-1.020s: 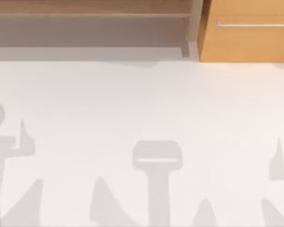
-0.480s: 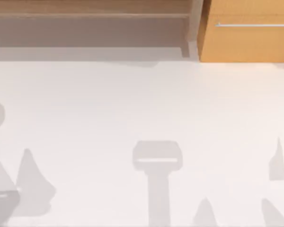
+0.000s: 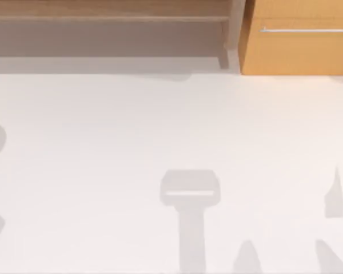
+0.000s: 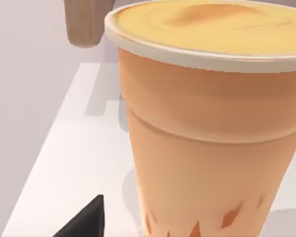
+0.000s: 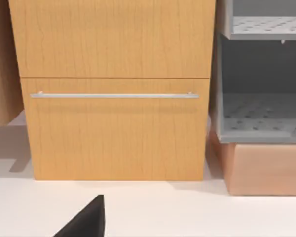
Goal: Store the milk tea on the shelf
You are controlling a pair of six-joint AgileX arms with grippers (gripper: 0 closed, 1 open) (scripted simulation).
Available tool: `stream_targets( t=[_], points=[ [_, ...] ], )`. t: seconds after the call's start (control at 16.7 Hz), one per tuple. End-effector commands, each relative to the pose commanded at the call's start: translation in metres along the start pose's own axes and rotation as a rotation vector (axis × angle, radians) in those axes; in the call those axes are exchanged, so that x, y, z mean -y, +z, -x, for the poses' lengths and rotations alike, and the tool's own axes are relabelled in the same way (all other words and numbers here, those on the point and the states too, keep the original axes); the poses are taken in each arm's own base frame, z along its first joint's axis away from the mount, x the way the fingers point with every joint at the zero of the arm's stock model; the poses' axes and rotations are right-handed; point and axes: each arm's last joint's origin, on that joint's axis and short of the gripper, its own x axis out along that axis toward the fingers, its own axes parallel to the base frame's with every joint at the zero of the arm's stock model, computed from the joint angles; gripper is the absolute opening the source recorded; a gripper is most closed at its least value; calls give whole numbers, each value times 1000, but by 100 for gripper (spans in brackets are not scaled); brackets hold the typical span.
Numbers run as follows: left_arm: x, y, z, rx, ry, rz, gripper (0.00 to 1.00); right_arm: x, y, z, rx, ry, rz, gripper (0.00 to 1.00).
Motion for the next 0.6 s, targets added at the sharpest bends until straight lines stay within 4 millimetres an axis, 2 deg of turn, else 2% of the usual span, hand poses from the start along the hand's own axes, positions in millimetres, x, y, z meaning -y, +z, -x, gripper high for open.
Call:
stream_targets(
  t=[0.36, 0.48, 0.6],
  points=[
    [0, -1, -1, -3, -3, 1, 100, 0, 0, 0, 0, 0, 0, 100],
    [-2, -1, -11, -1, -1, -2, 100, 0, 0, 0, 0, 0, 0, 100],
    [-4, -1, -29, -1, -1, -2, 100, 0, 0, 0, 0, 0, 0, 100]
  ],
)
